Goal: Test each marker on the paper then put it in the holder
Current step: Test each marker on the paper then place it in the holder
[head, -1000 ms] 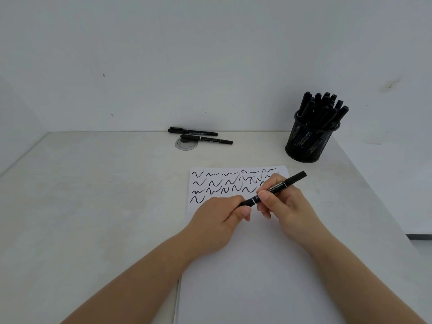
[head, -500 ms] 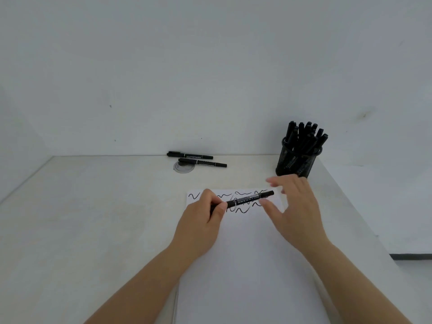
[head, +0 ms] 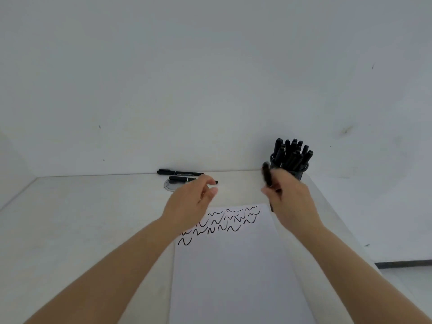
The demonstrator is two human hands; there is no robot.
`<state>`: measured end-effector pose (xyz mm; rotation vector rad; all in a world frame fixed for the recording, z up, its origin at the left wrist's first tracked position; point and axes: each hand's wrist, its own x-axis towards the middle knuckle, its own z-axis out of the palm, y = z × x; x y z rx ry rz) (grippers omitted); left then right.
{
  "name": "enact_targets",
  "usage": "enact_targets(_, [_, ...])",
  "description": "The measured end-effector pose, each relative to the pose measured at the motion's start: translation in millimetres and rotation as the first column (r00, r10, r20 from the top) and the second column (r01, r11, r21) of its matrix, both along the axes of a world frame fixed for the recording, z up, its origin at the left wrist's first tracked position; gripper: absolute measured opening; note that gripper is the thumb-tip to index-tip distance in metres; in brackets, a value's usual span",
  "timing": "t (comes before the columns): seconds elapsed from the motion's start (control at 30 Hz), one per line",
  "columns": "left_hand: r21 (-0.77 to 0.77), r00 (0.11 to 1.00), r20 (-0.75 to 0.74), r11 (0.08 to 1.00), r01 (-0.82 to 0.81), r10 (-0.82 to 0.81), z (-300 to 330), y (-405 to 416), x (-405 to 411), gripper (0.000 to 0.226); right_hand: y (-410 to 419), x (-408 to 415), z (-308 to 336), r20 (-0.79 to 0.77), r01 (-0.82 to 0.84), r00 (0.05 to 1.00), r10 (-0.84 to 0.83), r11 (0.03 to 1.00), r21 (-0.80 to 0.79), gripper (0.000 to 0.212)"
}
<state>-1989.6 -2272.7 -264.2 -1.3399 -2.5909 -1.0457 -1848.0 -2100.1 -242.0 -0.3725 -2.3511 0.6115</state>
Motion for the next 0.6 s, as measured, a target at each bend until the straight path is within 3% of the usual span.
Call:
enact_targets(0.1, [-0.24,0.984,-0.168,0.966,-0.098,0.058,-13.4,8.5,-47.3,0.026,23.7,-2.8,11.9,-0.096,0.095,0.989,-0.115,0.977,-0.192,0.048])
enact_targets(0.2, [-0.364,0.957,-0.274,0.91,-0.196,0.097,-24.4,11.1,-81.5,0.031,41.2,-2.7,19.9,-0.182,0.119,0.968,-0.174,0.953,-0.279,0.063])
enact_targets(0.43, [-0.407,0.922,-0.357,0.864,-0.297,0.149,-38.3,10.0,-107.7,0.025,70.4,-4.2,35.2,-0.29,0.134,0.927,-0.237,0.933,-0.333,0.081])
enact_targets(0.6, [-0.364,0.937,-0.312,0.891,-0.27,0.157,-43.7,15.2,-104.3,0.023,79.1,-11.2,35.9,-0.303,0.134,0.923,-0.235,0.938,-0.32,0.073])
